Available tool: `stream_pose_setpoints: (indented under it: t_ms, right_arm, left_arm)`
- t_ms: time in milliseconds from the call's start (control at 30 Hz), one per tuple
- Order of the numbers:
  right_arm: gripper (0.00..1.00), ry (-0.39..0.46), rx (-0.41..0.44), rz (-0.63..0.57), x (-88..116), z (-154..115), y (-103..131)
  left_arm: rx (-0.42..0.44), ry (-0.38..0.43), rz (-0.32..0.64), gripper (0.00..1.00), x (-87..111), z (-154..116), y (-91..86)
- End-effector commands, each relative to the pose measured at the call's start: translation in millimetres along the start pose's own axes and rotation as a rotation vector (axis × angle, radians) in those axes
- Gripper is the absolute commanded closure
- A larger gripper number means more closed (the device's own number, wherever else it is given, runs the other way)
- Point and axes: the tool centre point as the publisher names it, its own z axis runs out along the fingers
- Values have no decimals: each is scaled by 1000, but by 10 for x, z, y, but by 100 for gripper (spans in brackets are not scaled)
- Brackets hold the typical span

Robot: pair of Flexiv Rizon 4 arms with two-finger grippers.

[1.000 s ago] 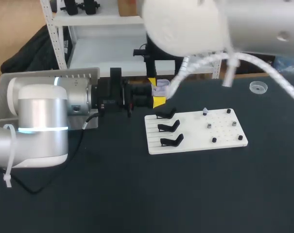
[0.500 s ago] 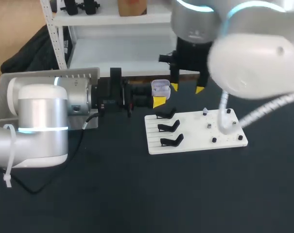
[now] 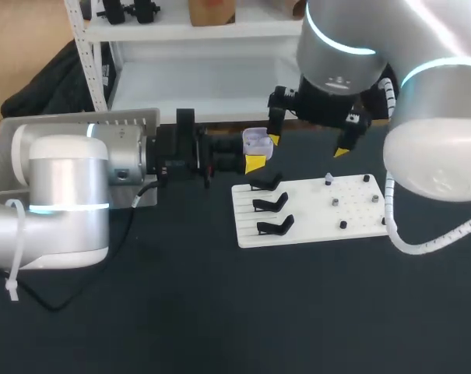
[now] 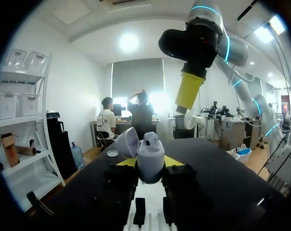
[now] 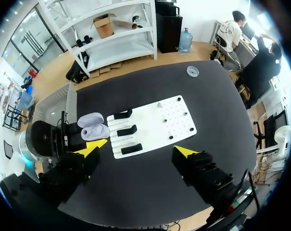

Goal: Pick up each earbud case from the left stands, insert the matching earbuds, close the lid, and place the case in the box.

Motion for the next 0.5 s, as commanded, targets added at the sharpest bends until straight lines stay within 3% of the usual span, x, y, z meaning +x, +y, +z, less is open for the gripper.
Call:
stream_pose_setpoints:
  t_ms: [33, 200, 367, 500]
  right_arm:
    - [0, -27, -3, 2, 25, -1, -17]
    - [0, -27, -3, 2, 25, -1, -17]
    - [0, -44, 38, 203, -192, 187, -296]
    - [0, -50, 89, 267, -300, 399, -412]
  left_arm:
    - [-5, -2, 1, 100, 3, 2, -13]
    - [-5, -2, 1, 100, 3, 2, -13]
    - [-5, -2, 1, 100, 3, 2, -13]
    - [-5, -2, 1, 100, 3, 2, -13]
